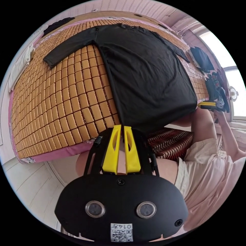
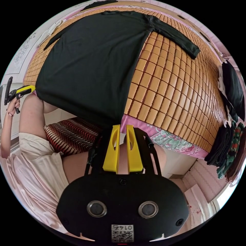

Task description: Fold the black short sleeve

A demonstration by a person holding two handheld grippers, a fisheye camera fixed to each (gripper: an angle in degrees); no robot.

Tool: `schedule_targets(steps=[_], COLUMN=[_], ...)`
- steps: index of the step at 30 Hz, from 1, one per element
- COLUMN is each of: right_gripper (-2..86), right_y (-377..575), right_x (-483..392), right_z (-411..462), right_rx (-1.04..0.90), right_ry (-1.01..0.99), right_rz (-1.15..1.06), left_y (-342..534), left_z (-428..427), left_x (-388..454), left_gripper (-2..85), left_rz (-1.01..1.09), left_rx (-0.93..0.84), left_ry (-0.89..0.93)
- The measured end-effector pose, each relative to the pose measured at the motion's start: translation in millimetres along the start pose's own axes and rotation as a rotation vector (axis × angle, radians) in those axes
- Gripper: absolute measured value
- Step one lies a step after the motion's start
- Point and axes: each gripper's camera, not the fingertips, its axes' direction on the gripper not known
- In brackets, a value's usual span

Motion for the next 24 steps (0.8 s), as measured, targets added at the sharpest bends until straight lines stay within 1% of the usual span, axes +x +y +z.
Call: schedule_targets(steps=[2,5,8,9,10,11,13,15,17,19,22,24], right_gripper=[4.7,4.8,4.8,4.7,4.8,4.9,6.3,6.9,6.4,8.4,10.6,10.4], right_y=[-1.1,-21.7,-63.4,-82.6,-105.2,-118.2,-176.4,-216.0,-248.6,-295.2,-352.9,-385.7], right_x=[-2.7,-20.8,-62.1,-83.0,-105.2,-116.7,-165.2,-202.8,-241.2,-289.5,-340.7,-362.7], right_z=[-16.6,-58.6,-107.6,-125.1,-138.7,-144.0,-159.1,-167.3,-172.4,-173.1,-164.2,-155.7], right_rx=[0.022,0.135,0.358,0.468,0.552,0.578,0.581,0.583,0.616,0.577,0.497,0.449], right_ry=[0.034,0.09,0.151,0.173,0.171,0.16,0.078,0.03,0.035,-0.004,-0.043,-0.066], right_rz=[-0.024,-0.123,-0.259,-0.305,-0.355,-0.387,-0.517,-0.603,-0.688,-0.793,-0.85,-0.805], left_y=[9.2,22.1,23.0,20.7,19.0,14.9,6.0,-3.6,-11.0,-18.8,-27.3,-31.0], left_z=[-13.4,-43.6,-70.4,-76.6,-78.4,-79.7,-79.3,-78.8,-75.8,-70.6,-60.7,-56.4], left_x=[-11.9,-36.2,-67.3,-82.2,-89.6,-106.1,-129.4,-155.4,-172.4,-186.9,-204.2,-214.0], left_gripper=[4.8,5.2,5.3,5.3,5.2,5.1,5.2,5.8,6.4,6.9,7.7,8.2], left_rz=[-0.027,-0.073,-0.152,-0.201,-0.224,-0.28,-0.333,-0.383,-0.415,-0.436,-0.482,-0.51], left_rx=[0.039,0.179,0.343,0.403,0.427,0.469,0.498,0.564,0.589,0.595,0.611,0.641], left_ry=[0.016,0.04,0.004,-0.015,-0.018,-0.016,0.025,0.039,0.027,0.025,0.004,0.005])
